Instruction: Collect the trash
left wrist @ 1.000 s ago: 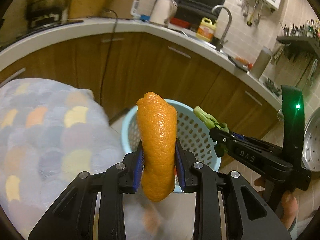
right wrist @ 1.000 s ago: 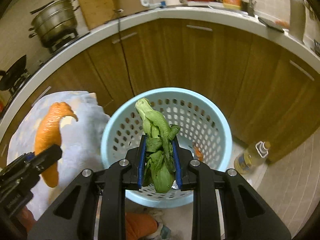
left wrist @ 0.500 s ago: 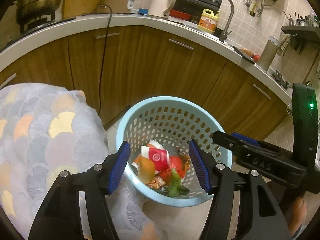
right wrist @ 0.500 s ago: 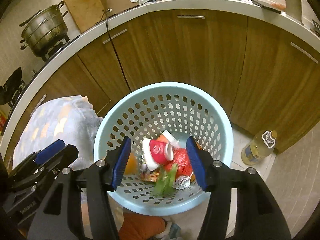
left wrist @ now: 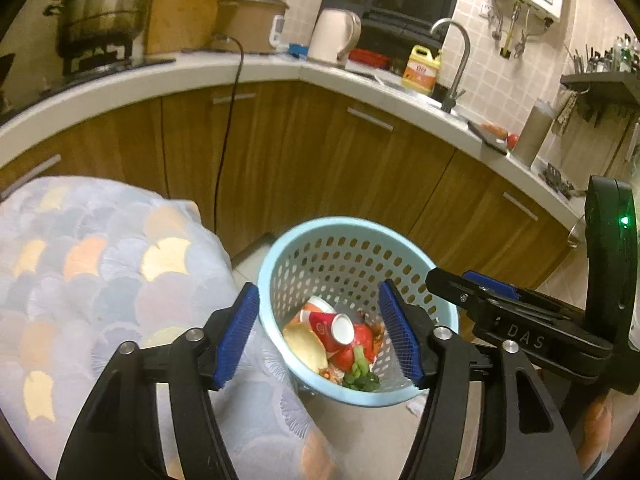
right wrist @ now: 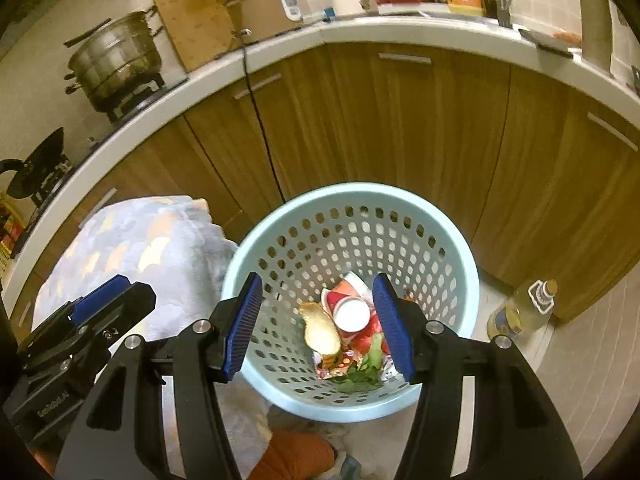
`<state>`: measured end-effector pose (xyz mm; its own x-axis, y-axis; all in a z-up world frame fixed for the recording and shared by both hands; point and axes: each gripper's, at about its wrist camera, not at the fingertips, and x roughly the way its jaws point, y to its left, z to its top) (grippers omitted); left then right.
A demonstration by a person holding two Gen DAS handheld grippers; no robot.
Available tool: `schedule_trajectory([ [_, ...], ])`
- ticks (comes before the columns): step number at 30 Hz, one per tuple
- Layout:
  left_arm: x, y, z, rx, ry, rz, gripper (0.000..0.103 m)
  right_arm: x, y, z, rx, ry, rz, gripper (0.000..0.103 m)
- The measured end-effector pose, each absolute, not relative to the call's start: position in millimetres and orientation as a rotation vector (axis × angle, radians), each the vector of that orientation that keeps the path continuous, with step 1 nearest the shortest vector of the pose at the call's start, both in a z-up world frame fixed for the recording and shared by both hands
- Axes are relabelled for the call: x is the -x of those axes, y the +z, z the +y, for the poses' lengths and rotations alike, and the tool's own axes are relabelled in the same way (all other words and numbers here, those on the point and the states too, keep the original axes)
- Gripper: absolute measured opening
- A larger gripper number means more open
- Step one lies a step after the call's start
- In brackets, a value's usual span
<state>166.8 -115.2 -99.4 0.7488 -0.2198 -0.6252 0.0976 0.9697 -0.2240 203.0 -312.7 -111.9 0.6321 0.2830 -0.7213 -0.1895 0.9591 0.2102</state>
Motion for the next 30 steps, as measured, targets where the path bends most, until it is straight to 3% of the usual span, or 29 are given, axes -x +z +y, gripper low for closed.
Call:
schedule_trajectory([
  [4,-145,-80,-105,0.175,-0.124,0.635,0.077,-184,-91,-301,-0.081,0.282,0.783,0.054],
  [13,-98,-58,-82,0.048,0.029,0.491,0.086,-142,-59,-277,-0.004,0.274,0.626,0.056],
  [18,-93,-78,-56,0.022,0.111,0.488,0.087,-125,-65,-275,-0.022,0.247,0.569,0.069],
  [30,-91,-103,-19,0.057,0.2,0.485,0.087,-118,-68,-256,-0.017,0.256,0.522,0.076],
])
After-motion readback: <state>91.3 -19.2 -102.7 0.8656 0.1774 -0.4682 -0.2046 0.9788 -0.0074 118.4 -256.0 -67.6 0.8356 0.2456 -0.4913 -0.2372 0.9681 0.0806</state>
